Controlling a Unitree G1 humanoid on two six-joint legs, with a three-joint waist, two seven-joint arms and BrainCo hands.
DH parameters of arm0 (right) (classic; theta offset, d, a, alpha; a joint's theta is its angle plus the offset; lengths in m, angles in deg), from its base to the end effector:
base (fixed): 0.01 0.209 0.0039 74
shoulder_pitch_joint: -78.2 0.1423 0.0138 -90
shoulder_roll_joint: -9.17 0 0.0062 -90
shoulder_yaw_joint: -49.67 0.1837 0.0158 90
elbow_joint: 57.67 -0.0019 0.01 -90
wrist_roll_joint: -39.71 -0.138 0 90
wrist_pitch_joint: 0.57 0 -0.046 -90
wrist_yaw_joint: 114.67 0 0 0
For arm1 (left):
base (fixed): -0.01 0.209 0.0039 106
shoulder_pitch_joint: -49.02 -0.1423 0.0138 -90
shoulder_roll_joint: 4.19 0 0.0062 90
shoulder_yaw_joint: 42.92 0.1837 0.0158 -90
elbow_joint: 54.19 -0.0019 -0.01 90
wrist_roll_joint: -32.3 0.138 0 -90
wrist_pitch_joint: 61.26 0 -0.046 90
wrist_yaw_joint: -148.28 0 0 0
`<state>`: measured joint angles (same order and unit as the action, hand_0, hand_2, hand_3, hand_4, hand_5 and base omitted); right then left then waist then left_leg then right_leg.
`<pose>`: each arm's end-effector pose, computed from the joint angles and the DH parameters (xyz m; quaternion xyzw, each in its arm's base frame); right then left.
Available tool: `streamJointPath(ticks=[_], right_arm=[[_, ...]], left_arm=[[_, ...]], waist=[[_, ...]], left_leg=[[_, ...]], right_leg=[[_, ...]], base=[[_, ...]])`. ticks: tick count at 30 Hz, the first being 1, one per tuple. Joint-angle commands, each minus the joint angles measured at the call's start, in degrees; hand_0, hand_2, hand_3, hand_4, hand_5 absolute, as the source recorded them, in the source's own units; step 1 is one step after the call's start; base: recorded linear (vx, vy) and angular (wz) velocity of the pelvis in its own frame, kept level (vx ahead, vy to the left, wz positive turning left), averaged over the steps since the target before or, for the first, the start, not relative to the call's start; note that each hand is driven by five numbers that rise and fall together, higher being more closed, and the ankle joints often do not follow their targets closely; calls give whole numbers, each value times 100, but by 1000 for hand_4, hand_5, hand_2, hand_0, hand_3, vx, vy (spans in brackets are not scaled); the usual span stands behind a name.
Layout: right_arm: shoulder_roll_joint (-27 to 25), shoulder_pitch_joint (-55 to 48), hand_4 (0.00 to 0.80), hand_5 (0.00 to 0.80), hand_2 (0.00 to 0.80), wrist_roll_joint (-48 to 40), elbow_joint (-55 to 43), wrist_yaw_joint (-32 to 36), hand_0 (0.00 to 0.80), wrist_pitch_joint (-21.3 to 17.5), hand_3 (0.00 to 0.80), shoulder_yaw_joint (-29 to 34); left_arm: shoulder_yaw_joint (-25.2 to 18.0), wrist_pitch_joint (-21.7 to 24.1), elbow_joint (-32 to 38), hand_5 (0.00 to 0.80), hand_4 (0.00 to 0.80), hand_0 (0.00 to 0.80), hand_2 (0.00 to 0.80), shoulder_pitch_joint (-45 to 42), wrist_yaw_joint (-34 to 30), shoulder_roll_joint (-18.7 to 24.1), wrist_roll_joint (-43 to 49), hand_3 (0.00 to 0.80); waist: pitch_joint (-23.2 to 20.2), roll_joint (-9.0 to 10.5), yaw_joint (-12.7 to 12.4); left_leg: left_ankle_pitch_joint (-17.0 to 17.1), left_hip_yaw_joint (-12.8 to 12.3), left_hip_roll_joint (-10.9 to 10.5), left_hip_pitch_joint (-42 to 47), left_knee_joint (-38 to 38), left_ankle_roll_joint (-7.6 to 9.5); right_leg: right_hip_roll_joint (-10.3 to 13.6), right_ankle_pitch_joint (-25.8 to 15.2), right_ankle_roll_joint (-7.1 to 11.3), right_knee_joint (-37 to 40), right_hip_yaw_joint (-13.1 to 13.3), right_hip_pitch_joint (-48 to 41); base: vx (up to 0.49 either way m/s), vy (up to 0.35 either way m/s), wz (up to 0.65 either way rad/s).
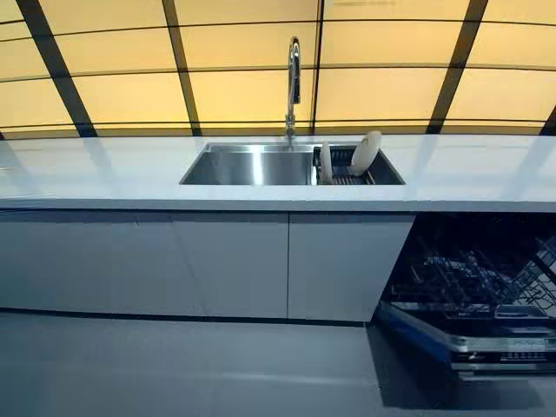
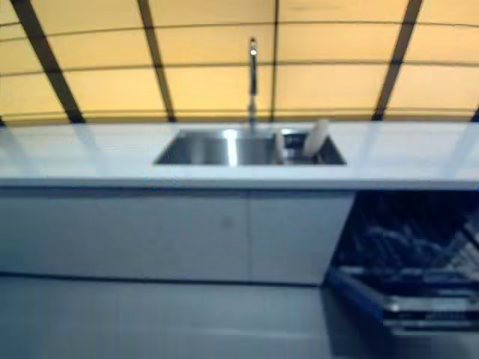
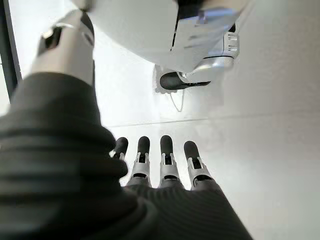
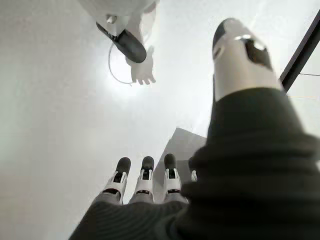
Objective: Take plates into dishwasher
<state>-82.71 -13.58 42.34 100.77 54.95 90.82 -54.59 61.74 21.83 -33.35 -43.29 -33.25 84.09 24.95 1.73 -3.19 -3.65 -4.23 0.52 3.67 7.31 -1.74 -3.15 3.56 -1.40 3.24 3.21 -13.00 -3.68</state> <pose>0.0636 -0.2419 -0.1116 -0.2647 0.5673 -0.0456 0.7785 0.0536 0.2210 -0.1193 0.1095 0.6375 0.0015 0.7626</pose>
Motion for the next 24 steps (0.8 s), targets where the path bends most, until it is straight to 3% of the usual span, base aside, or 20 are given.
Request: streamJointPath(ticks=[1, 24], right_arm=[[184, 272, 0, 0, 0, 28, 235, -32, 0, -109, 0, -201], [200, 329, 0, 0, 0, -24, 173, 77, 0, 18, 0, -207]], left_arm=[[-127, 21, -225, 0, 0, 0, 0, 288, -5, 171, 229, 0], [-123, -82, -254, 0, 0, 0, 0, 325, -34, 117, 202, 0]], waist=[[90, 472, 52], [93, 589, 9]], left_leg=[[186, -240, -745, -99, -301, 449], [146, -264, -711, -51, -245, 483]], right_leg=[[61, -1, 340, -155, 252, -58], [75, 14, 332, -219, 266, -69]], base=[[0, 0, 0], [1, -1, 0]])
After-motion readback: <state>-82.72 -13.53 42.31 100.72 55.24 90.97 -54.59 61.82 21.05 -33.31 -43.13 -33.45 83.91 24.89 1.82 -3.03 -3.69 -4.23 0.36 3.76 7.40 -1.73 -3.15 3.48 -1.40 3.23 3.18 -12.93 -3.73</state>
